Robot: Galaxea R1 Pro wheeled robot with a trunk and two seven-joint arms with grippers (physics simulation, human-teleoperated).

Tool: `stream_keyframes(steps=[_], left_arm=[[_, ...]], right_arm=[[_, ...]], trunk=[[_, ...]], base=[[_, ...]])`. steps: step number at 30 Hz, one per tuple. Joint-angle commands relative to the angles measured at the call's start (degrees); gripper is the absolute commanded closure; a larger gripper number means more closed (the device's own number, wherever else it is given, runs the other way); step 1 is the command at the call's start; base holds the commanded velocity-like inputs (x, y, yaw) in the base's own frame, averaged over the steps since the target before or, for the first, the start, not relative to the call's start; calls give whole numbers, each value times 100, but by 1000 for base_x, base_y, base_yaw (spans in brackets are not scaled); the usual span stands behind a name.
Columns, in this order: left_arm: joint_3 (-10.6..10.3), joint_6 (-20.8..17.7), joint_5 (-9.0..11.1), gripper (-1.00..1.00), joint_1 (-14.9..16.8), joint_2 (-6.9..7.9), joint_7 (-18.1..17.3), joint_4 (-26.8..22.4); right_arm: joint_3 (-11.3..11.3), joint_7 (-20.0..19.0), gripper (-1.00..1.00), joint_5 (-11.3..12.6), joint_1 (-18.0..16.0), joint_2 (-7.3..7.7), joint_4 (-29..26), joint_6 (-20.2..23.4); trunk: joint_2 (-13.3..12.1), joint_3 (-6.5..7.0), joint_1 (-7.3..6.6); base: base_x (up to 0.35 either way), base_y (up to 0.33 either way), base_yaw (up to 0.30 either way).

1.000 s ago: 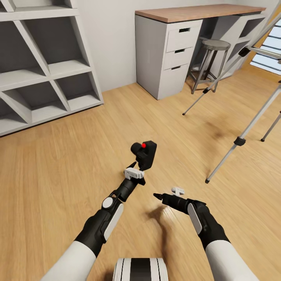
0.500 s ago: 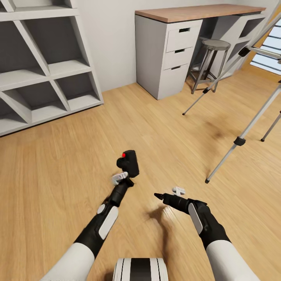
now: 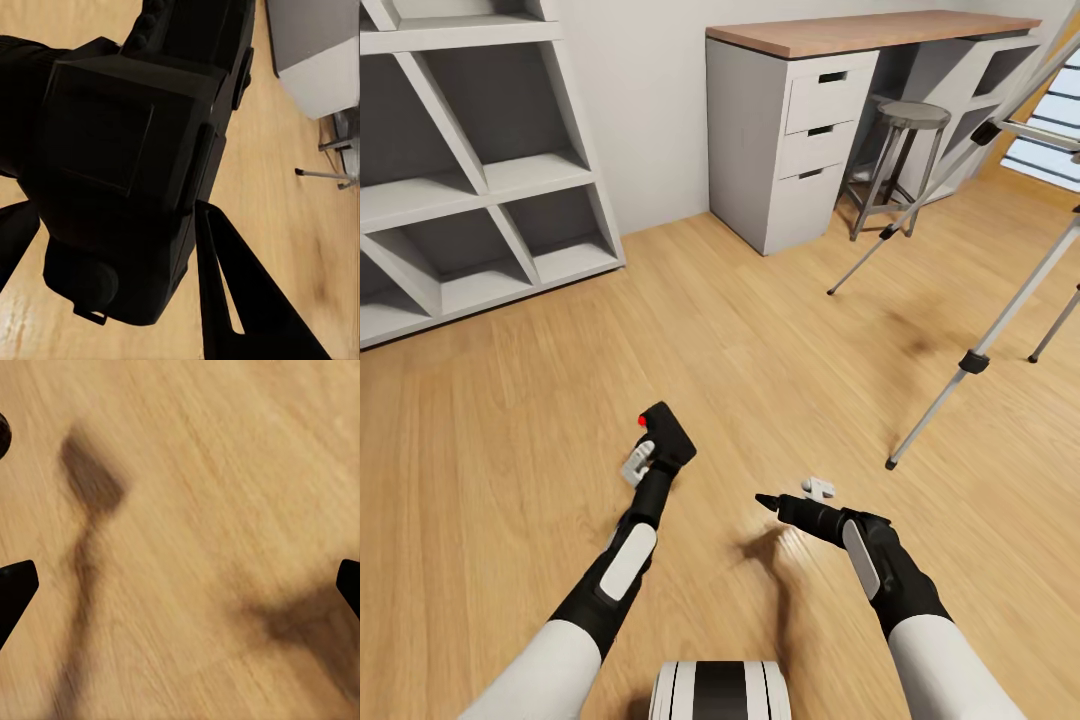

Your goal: Attach the digital camera to the camera tripod in the bedroom.

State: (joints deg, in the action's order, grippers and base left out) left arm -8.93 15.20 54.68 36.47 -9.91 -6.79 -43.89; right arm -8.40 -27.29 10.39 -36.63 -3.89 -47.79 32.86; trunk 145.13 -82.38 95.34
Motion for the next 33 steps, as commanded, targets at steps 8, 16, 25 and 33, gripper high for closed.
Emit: stream_keyframes(steps=[8,16,25,33], left_arm=[[-23,-588,-910,100,17,22,1119,-1063],[-8,-2842,-3516,100,18,26,2330,-2567],[-26,-3258,-3781,100,18,22,2450,-2961],[-372,-3808,-3722,100,13,-7,3127,-2970]], right_arm=[[-22,-13,-100,16,-2,-6,-3,15],[-21,-13,-100,11,-2,-6,-3,-21],[-21,-13,-100,0,-2,-6,-3,-31],[-21,-13,-100,-14,-2,-6,-10,-34]], trunk=[[1,-4,-1],[1,-4,-1],[1,-4,-1],[1,-4,-1]], base=[[0,0,0],[0,0,0],[0,0,0],[0,0,0]])
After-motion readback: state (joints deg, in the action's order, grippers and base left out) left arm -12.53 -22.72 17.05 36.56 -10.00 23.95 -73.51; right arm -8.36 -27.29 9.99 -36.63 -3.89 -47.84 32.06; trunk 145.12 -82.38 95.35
